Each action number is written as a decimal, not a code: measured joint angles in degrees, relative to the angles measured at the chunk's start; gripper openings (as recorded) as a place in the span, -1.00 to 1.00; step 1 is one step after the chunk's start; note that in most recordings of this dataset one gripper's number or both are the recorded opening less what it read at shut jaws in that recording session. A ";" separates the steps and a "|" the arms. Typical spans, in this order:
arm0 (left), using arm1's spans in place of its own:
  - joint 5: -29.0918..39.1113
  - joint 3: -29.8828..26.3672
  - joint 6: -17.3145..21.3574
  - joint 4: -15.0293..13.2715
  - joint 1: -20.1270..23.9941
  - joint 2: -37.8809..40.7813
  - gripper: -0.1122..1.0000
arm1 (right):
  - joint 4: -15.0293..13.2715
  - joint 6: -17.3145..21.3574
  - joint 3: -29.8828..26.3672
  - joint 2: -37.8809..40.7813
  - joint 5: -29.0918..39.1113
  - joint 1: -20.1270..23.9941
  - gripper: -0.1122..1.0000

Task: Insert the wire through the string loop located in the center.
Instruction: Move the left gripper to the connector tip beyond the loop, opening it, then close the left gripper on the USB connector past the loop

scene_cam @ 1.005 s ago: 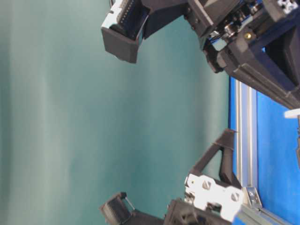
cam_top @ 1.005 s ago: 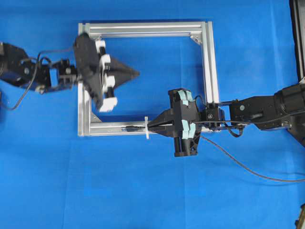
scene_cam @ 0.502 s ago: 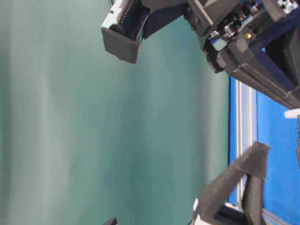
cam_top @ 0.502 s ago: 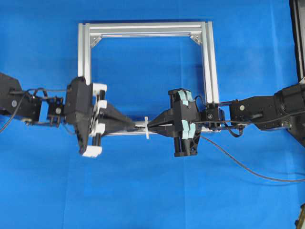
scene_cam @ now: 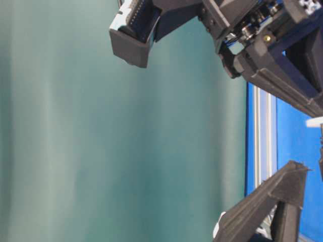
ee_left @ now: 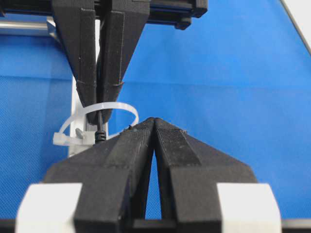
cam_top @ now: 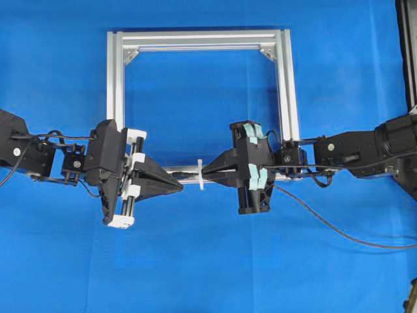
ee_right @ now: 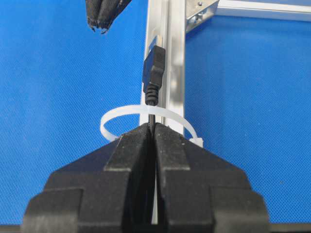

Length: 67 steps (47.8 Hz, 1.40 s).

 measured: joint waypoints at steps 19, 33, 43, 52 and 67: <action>0.00 -0.18 0.26 0.00 0.09 0.00 -0.26 | 0.00 0.00 0.00 0.00 -0.09 0.00 -0.85; 0.00 -0.44 0.09 -0.09 0.09 0.00 0.85 | 0.00 0.00 0.00 0.00 -0.09 0.00 -0.85; 0.26 -0.44 0.09 0.00 0.09 0.00 0.82 | 0.00 0.00 0.00 0.00 0.00 0.09 -0.85; 2.11 -0.70 0.00 -0.09 1.05 0.88 0.82 | 0.00 0.00 0.00 0.00 0.00 0.00 -0.85; 3.87 -2.72 -0.09 0.00 2.20 5.54 0.82 | 0.00 0.00 0.00 0.00 0.00 0.09 -0.85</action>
